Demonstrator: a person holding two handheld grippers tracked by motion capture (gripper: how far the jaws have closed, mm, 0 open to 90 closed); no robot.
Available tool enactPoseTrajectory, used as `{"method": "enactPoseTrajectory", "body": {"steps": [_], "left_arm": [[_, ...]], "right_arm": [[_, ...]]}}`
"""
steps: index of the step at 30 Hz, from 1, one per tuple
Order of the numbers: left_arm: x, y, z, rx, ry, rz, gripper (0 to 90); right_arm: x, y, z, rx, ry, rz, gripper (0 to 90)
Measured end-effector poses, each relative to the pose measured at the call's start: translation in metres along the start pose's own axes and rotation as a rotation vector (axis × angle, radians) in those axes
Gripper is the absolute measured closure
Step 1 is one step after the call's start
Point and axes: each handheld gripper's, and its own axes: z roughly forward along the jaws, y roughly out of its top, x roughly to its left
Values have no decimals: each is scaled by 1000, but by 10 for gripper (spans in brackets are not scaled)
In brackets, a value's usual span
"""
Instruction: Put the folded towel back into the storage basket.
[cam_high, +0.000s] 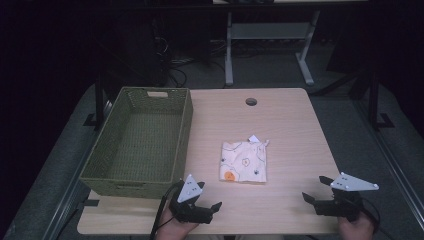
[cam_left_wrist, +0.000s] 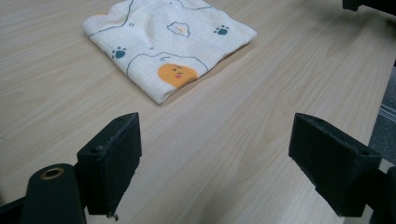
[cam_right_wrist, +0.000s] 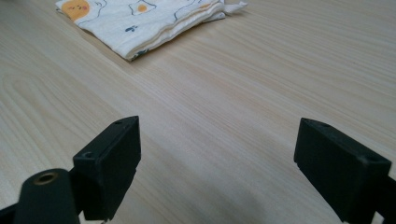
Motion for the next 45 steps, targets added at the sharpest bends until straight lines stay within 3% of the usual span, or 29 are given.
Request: {"method": "enactPoseTrajectory", "body": {"steps": [7, 17, 19, 24, 28, 35, 45], "left_arm": [[1, -1, 4, 14, -10, -7, 175], [-9, 9, -4, 13, -11, 19, 176], [-12, 13, -6, 20, 0, 52, 175], [-14, 24, -3, 17, -21, 54, 173], [-15, 35, -1, 29, -17, 101, 168], [-7, 47, 7, 48, -36, 85, 167], [-4, 75, 26, 86, -42, 115, 168]], "right_arm": [[0, 1, 4, 1, 5, 14, 141], [14, 3, 2, -10, 21, -3, 141], [17, 3, 0, -21, 26, -4, 141], [19, 4, -2, -35, 17, -4, 141], [20, 6, -5, -48, 8, -15, 141], [17, 4, -2, -22, 8, 0, 141], [11, 2, -5, -42, 15, 16, 140]]}}
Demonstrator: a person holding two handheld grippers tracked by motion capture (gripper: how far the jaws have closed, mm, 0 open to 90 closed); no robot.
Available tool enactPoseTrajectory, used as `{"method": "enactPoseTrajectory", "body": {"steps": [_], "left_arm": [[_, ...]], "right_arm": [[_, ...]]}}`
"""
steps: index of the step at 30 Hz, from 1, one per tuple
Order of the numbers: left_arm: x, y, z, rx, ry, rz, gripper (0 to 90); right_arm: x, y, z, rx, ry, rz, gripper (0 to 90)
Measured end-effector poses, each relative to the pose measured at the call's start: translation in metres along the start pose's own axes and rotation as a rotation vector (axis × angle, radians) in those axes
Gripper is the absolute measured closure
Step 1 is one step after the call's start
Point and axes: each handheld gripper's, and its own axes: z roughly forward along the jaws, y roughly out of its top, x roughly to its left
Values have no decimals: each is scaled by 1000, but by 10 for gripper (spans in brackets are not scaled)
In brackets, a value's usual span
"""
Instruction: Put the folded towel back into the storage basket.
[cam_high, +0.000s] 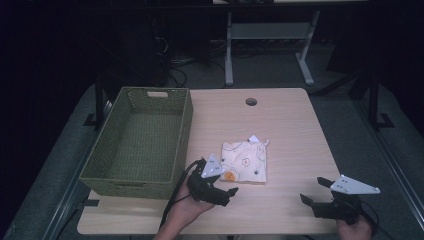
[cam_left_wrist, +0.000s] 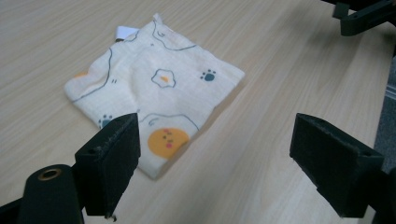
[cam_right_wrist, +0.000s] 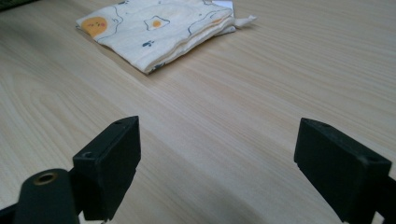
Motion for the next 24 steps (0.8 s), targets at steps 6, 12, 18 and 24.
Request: {"method": "enactPoseTrajectory", "body": {"steps": [6, 12, 18, 24], "left_arm": [[2, 12, 13, 34, -13, 14, 171], [8, 22, 30, 74, -4, 25, 170], [13, 32, 44, 105, 1, 29, 170], [19, 42, 55, 121, -9, 32, 215]], "right_arm": [[-3, 0, 1, -4, 4, 9, 140], [-3, 0, 1, -2, 16, -3, 140], [-2, 3, 6, 7, 25, -9, 140], [1, 5, 7, 1, 27, -41, 140]]}}
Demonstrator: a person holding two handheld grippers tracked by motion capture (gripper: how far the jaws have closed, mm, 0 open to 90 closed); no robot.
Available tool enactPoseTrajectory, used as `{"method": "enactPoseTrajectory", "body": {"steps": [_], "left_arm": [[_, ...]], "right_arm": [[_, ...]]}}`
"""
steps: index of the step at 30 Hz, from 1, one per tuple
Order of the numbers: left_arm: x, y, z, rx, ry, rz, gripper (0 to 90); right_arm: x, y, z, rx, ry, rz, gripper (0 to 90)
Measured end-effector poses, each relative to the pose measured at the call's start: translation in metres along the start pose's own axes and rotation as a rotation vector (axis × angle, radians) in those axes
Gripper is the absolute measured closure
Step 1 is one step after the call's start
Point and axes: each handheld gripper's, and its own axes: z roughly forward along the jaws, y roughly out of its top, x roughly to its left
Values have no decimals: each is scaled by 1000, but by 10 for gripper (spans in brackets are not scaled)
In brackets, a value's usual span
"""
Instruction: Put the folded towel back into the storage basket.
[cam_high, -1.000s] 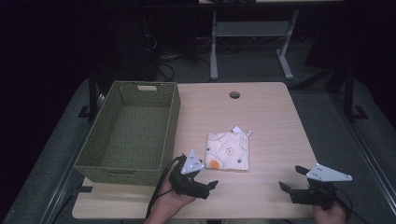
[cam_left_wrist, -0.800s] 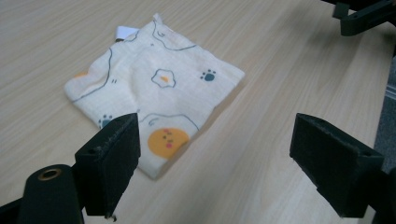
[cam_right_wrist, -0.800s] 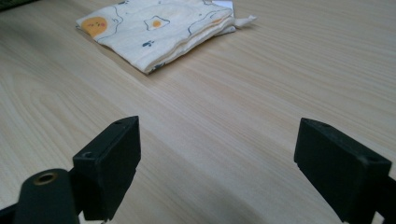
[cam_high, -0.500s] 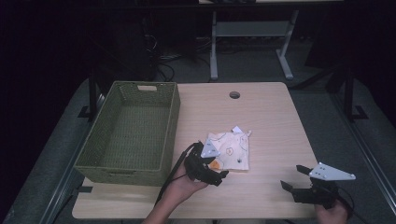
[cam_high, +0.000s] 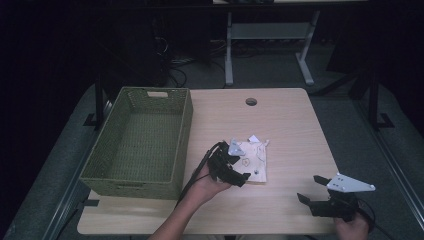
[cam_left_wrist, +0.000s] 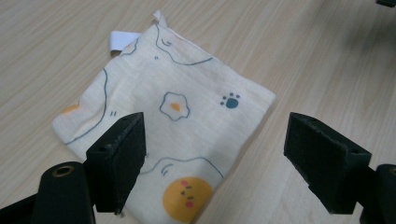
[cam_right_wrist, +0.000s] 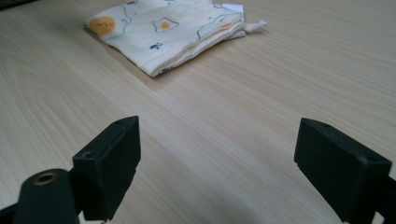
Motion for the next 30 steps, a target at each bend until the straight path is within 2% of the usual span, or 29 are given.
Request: {"method": "enactPoseTrajectory", "body": {"steps": [4, 7, 9, 11, 16, 21, 23, 25, 26, 27, 30], "left_arm": [[2, 5, 10, 22, 9, 5, 223], [5, 9, 23, 70, 13, 9, 230], [6, 10, 26, 83, 16, 8, 230], [11, 11, 36, 117, 25, -30, 231], [20, 13, 53, 167, 30, -64, 237], [27, 18, 62, 181, 32, -79, 253], [31, 18, 68, 209, 42, -100, 263], [34, 19, 71, 222, 50, -99, 264], [34, 19, 71, 222, 50, -99, 267], [36, 20, 73, 200, 49, -119, 292], [37, 19, 75, 212, 60, -112, 308]], "right_arm": [[-1, -1, 0, -3, 2, 3, 140], [-2, -1, 0, 1, 0, 9, 140], [-2, -1, 0, 1, 1, 9, 140], [-1, -1, 1, 6, 13, 9, 140], [-2, 0, 5, 15, 21, 0, 140], [-3, 0, 4, 10, 26, -1, 140], [-4, -1, 3, 10, 26, 8, 140], [-5, -2, 3, 4, 27, 11, 140], [-5, -2, 3, 4, 27, 11, 140], [-5, -2, 2, 3, 29, 8, 140], [-4, -1, 3, 7, 33, 0, 140]]}}
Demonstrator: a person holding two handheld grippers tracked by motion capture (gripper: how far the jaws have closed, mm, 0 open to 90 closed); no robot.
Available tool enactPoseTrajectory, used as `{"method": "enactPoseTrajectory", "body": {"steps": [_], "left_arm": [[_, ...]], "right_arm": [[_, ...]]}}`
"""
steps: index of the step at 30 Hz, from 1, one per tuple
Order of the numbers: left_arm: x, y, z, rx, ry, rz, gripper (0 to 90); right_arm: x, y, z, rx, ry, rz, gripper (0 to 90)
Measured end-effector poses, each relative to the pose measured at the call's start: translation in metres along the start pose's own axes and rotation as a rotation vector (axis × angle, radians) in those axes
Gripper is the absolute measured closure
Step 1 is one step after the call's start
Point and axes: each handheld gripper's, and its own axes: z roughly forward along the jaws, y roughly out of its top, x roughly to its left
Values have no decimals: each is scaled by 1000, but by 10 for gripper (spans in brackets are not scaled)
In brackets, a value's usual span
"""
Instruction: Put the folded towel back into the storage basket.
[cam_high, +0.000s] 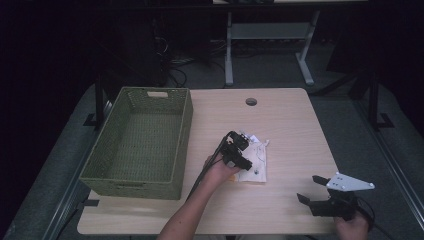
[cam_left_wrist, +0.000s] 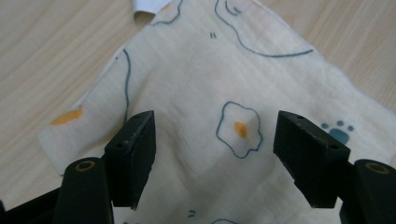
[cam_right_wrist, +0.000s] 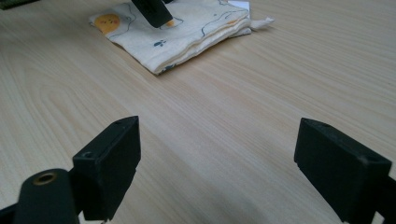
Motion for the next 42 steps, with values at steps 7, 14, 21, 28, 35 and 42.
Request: {"method": "enactPoseTrajectory", "body": {"steps": [7, 14, 21, 28, 35, 42], "left_arm": [[-1, -7, 8, -16, 12, 2, 318], [-2, -10, 7, -31, 15, -8, 385], [-2, -13, 4, -51, 19, -12, 512], [-4, -12, 4, -56, 10, -6, 648], [-3, -13, 3, -58, -31, 10, 772], [1, -14, 2, -55, -67, -26, 807]], "right_arm": [[2, 0, -2, -9, -5, 0, 140], [3, 0, -2, -5, -3, -9, 140], [5, 2, -3, -27, 4, -5, 140], [7, 1, -5, -39, 9, -25, 140], [8, 0, -7, -39, 8, -21, 140], [6, -1, -8, -44, 12, -13, 140]]}}
